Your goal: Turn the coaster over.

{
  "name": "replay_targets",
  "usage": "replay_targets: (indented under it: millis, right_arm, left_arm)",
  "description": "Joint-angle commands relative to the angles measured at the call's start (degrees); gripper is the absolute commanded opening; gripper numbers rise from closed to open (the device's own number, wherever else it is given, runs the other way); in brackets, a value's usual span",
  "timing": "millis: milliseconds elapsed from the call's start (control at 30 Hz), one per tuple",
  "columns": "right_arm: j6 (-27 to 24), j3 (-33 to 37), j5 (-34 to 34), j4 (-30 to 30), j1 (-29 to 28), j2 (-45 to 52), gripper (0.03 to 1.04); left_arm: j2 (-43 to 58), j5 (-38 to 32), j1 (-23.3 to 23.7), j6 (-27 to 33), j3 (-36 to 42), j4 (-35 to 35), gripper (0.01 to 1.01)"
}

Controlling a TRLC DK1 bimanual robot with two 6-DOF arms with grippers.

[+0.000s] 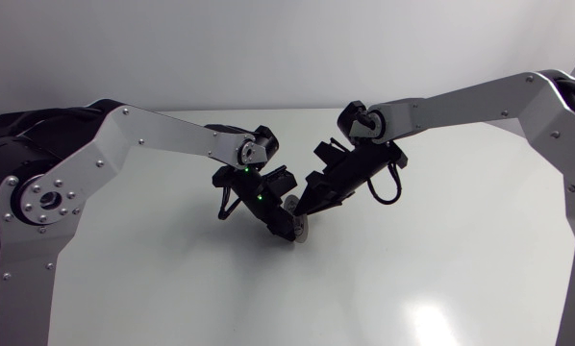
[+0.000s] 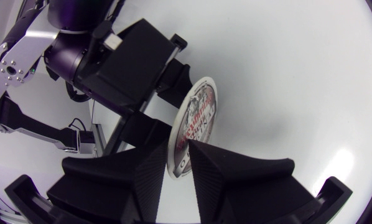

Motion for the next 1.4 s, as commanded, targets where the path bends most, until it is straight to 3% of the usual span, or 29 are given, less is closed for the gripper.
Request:
replay_targets:
  millis: [0,67,167,467,933,1067,1233,1367]
  right_arm:
    - [1.1,1.6,-0.5,-1.2,1.5,-1.2,0.3]
    - [1.1,1.6,0.3,-1.1,2.2,-0.5,0.28]
    - [1.1,1.0,4.2,-0.7,2.3,0.5,0.16]
    - [0.2,-4.4,14.6,4.0,2.9,-1.3,0.05]
    - [-5.4,-12.8,31.8,9.5,5.2,-17.9,0.05]
    - [-12.2,-20.4,47.9,17.3,12.1,-24.1,0.05]
    - [-24.5,-30.8,66.0,33.0,19.4,-27.1,0.05]
    - [-33.8,-37.0,74.4,45.3,23.3,-26.9,0.05]
  left_arm:
    - [2.4,-0.8,-0.3,1.1,-3.3,-0.6,0.331]
    - [2.2,-0.8,0.0,1.2,-3.6,-0.6,0.331]
    - [2.1,-0.8,0.1,1.3,-3.9,-0.5,0.331]
    - [1.4,-0.8,0.4,1.4,-4.5,-0.4,0.331]
    - [-10.6,-3.2,4.1,1.1,-9.1,1.1,0.336]
    - [-17.2,-5.9,5.5,-1.2,-11.9,4.5,0.339]
    - [-24.3,-11.5,7.4,-5.8,-15.1,8.2,0.385]
    - [-27.0,-13.3,8.2,-7.7,-16.9,6.8,0.567]
